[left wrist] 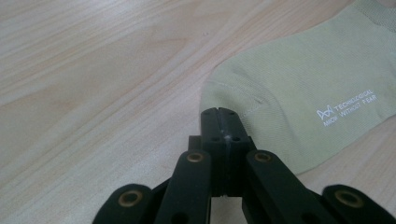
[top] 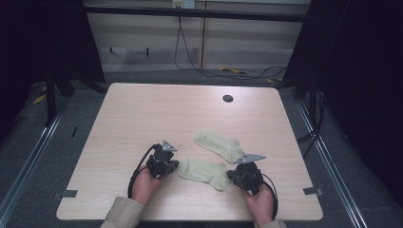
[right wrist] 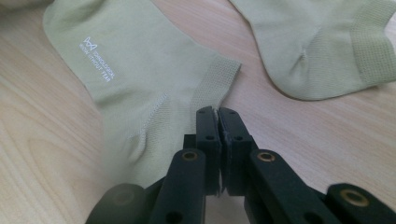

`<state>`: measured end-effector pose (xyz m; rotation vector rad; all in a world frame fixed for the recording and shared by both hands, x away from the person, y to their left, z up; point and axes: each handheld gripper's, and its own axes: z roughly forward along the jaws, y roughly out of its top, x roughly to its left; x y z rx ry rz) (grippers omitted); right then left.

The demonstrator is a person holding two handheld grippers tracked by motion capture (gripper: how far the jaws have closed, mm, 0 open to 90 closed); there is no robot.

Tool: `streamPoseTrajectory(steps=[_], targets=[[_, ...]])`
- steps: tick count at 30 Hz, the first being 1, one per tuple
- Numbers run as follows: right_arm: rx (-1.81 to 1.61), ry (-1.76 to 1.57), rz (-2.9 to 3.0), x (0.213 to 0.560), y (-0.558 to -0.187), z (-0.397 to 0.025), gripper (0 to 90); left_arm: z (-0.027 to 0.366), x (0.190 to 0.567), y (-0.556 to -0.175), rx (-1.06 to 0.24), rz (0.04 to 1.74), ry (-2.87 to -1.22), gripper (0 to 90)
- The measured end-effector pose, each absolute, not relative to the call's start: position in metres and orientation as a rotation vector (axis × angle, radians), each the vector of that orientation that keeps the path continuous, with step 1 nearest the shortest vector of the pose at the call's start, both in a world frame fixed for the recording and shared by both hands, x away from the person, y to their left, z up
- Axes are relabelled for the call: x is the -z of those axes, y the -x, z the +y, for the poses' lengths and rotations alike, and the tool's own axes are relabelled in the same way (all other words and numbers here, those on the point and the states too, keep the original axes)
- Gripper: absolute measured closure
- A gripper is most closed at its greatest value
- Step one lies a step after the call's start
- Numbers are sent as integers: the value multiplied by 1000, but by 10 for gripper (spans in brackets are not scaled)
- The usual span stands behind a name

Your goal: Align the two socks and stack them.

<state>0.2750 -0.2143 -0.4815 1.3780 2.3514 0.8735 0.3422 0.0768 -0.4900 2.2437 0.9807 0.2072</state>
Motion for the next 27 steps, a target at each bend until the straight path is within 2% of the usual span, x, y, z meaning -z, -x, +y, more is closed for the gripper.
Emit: streamPoseTrajectory(steps=[10,27], targets=[[-930,-1352,2347,473,-273,-215,881,84,467,-345,-197,977,-2176,900],[-1063,-1338,2298,456,-275,-228,886,77,448,-357,-190,956,-2161,900]])
